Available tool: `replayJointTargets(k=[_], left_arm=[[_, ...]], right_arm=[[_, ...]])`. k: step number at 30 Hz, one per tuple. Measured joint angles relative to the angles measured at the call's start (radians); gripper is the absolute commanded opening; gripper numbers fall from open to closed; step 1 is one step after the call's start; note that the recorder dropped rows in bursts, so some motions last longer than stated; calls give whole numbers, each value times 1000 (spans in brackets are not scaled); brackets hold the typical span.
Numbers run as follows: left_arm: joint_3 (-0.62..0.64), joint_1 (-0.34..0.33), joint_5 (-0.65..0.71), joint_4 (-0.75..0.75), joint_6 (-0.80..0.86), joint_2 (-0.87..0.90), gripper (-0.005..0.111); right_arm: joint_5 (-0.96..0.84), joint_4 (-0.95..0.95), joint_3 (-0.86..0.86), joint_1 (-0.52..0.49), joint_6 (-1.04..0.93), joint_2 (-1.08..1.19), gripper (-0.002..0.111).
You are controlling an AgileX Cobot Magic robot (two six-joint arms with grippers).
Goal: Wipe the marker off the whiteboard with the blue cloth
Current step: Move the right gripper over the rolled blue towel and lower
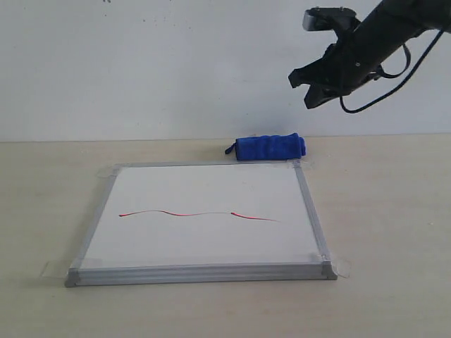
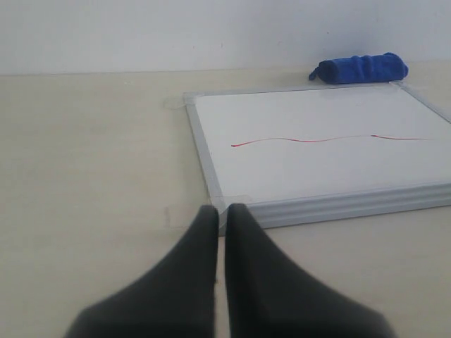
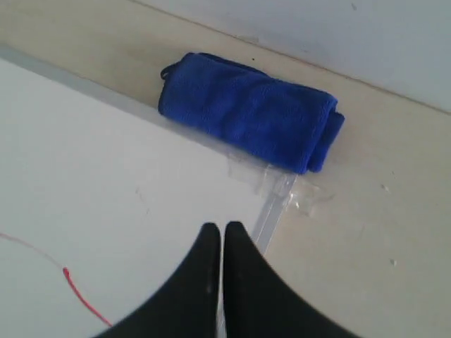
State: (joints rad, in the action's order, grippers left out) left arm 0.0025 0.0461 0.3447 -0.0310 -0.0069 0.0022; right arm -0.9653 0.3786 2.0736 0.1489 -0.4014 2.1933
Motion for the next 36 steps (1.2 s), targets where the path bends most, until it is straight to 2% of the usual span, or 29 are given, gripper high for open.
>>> replayJointTargets(k=[4,8,10,13,16,17,19,22,25,28,31,36], left_arm=[[0,0,0,0,0,0,4],[0,0,0,0,0,0,4],[0,0,0,0,0,0,4],[0,0,0,0,0,0,4],[0,0,0,0,0,0,4],[0,0,0,0,0,0,4],[0,0,0,0,0,0,4],[0,0,0,0,0,0,4],[0,0,0,0,0,0,4],[0,0,0,0,0,0,4],[0,0,0,0,0,0,4],[0,0,0,0,0,0,4]], right_arm=[[-37,0,182,4,25,143,1],[-4,-8,243,24,-41,242,1],[14,-18,247,42,-115,279,5],[24,-62,247,76,-224,315,26],[46,-156,247,105,-265,339,62],[53,-193,247,112,-271,344,67],[71,-266,247,129,-278,356,62],[109,-379,247,157,-283,370,44],[175,-485,247,180,-283,373,30],[242,-515,247,190,-279,373,18],[270,-542,251,190,-279,373,11],[299,-567,257,190,-243,370,11]])
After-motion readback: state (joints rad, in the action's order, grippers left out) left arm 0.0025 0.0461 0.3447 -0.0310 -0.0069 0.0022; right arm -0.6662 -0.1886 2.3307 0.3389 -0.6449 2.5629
